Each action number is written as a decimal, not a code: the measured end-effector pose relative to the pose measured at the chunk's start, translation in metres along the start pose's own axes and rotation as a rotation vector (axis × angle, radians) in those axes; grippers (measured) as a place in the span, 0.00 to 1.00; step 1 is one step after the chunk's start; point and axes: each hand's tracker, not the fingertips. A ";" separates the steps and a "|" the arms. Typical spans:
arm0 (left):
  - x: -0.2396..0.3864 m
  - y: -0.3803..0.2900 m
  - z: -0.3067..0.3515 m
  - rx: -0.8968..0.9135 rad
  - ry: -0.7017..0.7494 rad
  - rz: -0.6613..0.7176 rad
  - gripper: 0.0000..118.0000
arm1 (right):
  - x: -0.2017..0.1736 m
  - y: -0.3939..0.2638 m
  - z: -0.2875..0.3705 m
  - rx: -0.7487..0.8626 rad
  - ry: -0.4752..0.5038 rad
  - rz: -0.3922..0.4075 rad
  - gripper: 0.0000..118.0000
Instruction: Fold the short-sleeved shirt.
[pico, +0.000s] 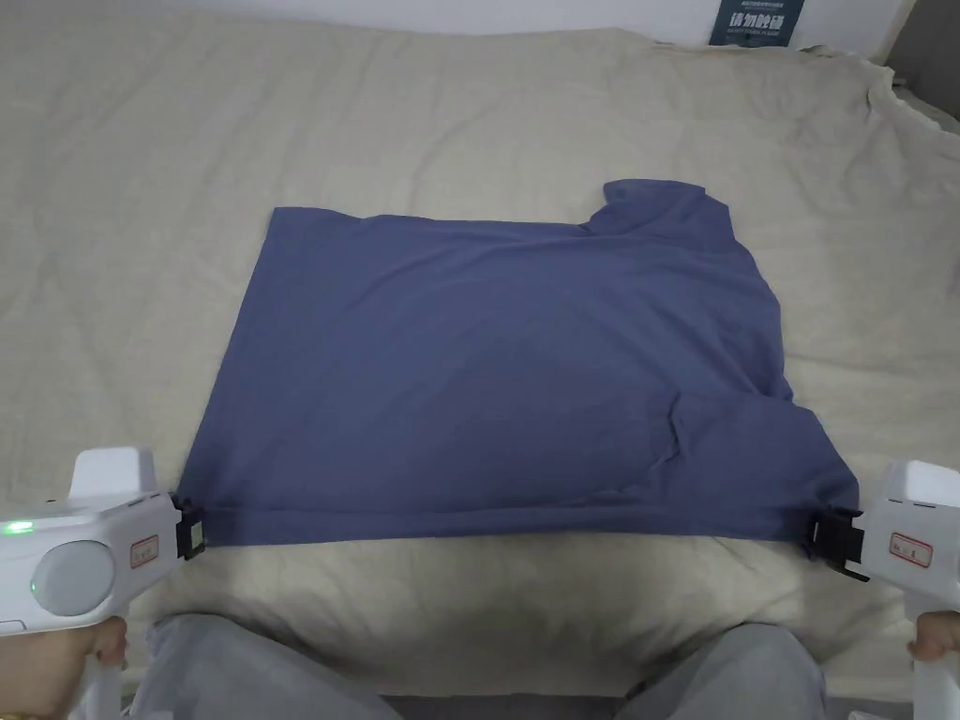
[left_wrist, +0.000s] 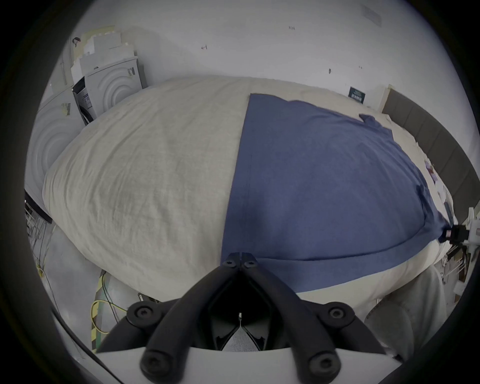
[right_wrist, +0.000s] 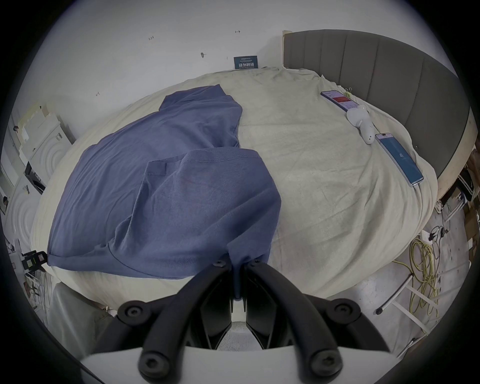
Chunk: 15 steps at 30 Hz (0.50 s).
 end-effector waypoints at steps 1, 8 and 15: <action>-0.002 0.002 0.003 0.007 -0.012 0.025 0.00 | 0.000 0.000 0.001 0.002 0.001 -0.002 0.04; -0.007 0.021 0.021 0.054 -0.041 0.063 0.00 | 0.000 0.006 0.007 0.018 0.010 -0.001 0.04; 0.005 0.052 0.057 0.189 -0.054 0.038 0.00 | 0.004 0.026 0.031 0.078 0.065 -0.024 0.04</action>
